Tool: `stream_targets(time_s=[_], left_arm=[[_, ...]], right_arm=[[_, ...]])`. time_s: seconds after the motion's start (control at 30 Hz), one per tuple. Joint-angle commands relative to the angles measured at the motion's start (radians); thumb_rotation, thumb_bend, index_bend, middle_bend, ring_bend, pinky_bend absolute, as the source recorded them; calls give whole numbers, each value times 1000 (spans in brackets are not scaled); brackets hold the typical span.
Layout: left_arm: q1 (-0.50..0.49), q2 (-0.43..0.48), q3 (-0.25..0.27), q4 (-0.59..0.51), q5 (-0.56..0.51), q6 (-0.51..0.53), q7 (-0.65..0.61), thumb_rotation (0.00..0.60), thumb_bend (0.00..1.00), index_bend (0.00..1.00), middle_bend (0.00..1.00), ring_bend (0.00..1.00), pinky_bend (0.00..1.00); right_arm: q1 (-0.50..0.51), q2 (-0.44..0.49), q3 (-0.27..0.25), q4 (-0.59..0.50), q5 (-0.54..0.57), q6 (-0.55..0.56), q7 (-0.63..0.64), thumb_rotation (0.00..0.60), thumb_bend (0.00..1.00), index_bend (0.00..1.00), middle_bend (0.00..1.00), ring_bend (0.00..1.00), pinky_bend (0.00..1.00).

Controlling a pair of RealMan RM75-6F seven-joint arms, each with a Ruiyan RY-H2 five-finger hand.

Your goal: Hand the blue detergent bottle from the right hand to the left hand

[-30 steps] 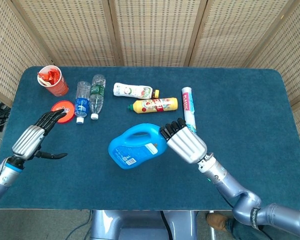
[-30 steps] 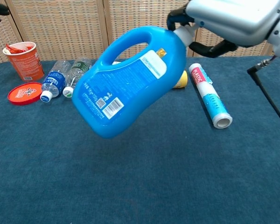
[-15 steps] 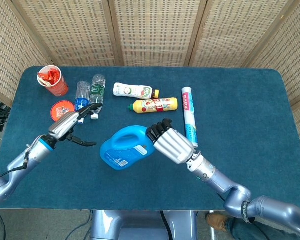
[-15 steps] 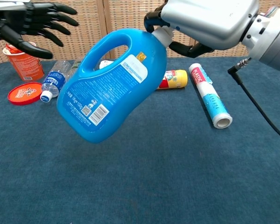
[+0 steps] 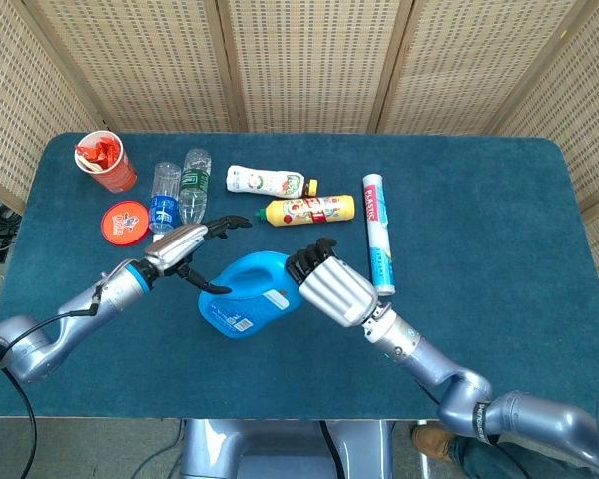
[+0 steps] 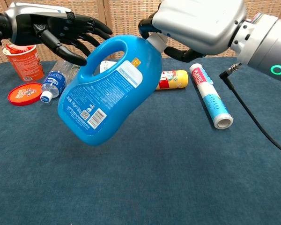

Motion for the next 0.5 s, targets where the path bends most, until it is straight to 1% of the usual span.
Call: stream_targets(time_s=[0.03,0.13,0.27,0.5], left_arm=[[-17,11,-4,-21,-26,-23,26,600,177,155,113,145,201],[-26,-1,-9,-27,-56,-38,61,600,203,159,117,149,202],[-36,-18,-12,-35,-97,-56,103,600,323,203,154,178,208],[-46,-38,-23,-48,-155,-67,159,600,326,223,176,195,215]], right_arm=[[2,-3,3,-9,12,-2,-4,600,712,675,703,707,560],[2,-1,0,-21,15,0,-7,600,710,675,703,708,560],[3,0,-4,-32,19,2,-10,600,708,675,703,707,561],[7,2,-10,-50,21,6,-13,600,707,675,703,708,560]])
